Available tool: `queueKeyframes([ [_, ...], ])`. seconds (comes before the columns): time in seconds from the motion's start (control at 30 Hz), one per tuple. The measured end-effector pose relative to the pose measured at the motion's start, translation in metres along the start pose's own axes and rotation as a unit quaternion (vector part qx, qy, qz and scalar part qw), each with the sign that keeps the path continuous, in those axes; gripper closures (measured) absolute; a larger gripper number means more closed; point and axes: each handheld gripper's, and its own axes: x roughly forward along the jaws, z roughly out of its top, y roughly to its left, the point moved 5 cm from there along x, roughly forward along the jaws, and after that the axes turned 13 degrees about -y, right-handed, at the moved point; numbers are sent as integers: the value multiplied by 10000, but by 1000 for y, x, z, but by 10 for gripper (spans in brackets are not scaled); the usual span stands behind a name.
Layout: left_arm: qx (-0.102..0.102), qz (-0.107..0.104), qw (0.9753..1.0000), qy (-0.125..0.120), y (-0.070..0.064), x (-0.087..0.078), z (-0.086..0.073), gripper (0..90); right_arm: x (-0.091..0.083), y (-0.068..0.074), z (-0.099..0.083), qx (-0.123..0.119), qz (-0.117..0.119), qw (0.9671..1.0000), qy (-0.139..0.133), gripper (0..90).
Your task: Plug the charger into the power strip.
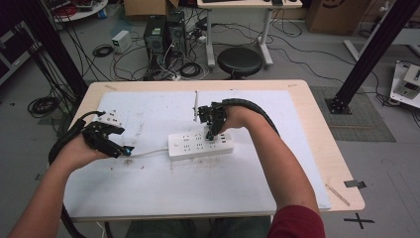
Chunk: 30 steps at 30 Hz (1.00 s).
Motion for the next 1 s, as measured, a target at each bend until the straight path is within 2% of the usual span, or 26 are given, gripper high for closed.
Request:
queueKeyframes([
  [0.07,-55,17,10000,-38,1,1,0,206,0,0,-2,-10,-11,10000,-92,638],
  [0.2,-21,-6,10000,44,2,0,0,206,3,0,2,43,2,9999,131,638],
  [0.27,-31,8,10000,6,1,1,0,206,4,-2,1,79,76,9999,74,639],
  [0.33,-57,-2,10000,-2,1,1,0,206,4,-3,1,43,92,9999,136,639],
  [0.37,-2,11,10000,45,2,0,-1,206,4,-3,0,92,105,9999,86,639],
  [0.43,-49,7,10000,2,1,1,0,206,4,-2,1,100,81,9997,194,639],
  [0.5,-2,3,10000,44,1,0,0,206,5,-2,3,46,74,9996,274,638],
  [0.63,-12,16,10000,21,1,-1,0,206,4,-1,5,105,54,9987,486,636],
  [0.73,13,8,10000,27,2,-2,0,206,3,-1,4,72,48,9989,464,631],
  [0.8,-2,6,10000,11,2,-1,0,206,4,-2,4,-41,55,9993,363,608],
  [0.83,-32,21,10000,-11,1,0,1,206,2,-3,5,21,-10,9995,300,537],
  [0.87,9,4,10000,17,2,0,1,206,-2,-3,5,107,-9,9997,219,521],
  [0.9,-1,10,10000,-3,1,0,2,206,-5,-4,6,189,-52,9997,159,456],
  [0.93,20,12,10000,0,1,0,3,206,-9,-5,6,252,-157,9995,95,444],
  [0.97,56,6,10000,13,1,-1,4,206,-12,-4,6,298,-131,9995,46,448],
  [1.0,8,5,10000,-15,0,0,6,206,-16,-3,5,310,-126,9994,-8,442],
])
